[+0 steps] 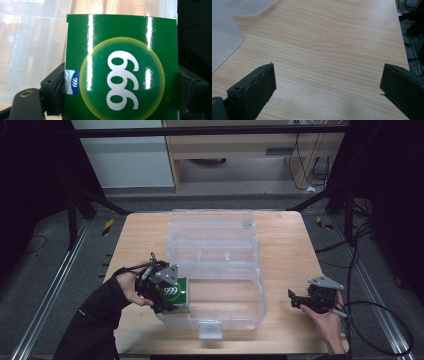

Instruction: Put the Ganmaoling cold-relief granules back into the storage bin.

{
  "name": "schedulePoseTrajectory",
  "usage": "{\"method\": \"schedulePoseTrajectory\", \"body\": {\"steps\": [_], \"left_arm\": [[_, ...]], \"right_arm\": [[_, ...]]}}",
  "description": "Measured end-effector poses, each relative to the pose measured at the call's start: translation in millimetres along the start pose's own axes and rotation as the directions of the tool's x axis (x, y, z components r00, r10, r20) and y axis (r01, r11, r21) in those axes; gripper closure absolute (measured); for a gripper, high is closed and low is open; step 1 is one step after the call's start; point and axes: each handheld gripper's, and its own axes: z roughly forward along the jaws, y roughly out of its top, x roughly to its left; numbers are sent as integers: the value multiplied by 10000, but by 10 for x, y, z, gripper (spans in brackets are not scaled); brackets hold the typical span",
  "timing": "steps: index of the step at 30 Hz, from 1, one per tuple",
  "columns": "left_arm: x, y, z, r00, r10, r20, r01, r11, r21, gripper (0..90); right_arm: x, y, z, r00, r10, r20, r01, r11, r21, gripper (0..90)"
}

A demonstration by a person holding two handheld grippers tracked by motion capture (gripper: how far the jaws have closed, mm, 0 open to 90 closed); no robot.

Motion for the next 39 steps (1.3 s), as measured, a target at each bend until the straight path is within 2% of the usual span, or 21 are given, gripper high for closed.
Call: {"method": "schedulePoseTrajectory", "body": {"steps": [10,11,15,16,17,19,31,39], "left_arm": [[-12,-40,74,10000,-75,33,75,10000,-37,151],[-27,-51,75,9996,-285,67,284,9995,98,151],[-27,-74,114,9996,-278,5,278,9996,63,151],[-16,-75,135,9999,-119,26,119,9999,-89,151],[-23,-83,138,9997,-252,8,252,9997,59,150],[-13,-82,169,9999,-107,43,107,9999,-16,150],[-25,-131,289,9998,-198,13,198,9998,-56,144],[-23,-146,372,9999,-130,-9,130,9998,153,139]], "right_arm": [[3,-3,7,10000,-20,12,20,10000,40,7],[4,-4,8,10000,-29,8,29,10000,44,7],[6,-5,11,10000,-49,-2,49,10000,39,7],[6,-5,11,10000,-57,-1,57,10000,38,7],[6,-5,11,10000,-59,-4,59,10000,39,7],[6,-5,12,10000,-60,-4,60,10000,39,7],[10,-7,12,10000,-45,-24,45,10000,64,7],[10,-7,14,10000,-70,-34,70,10000,69,6]]}}
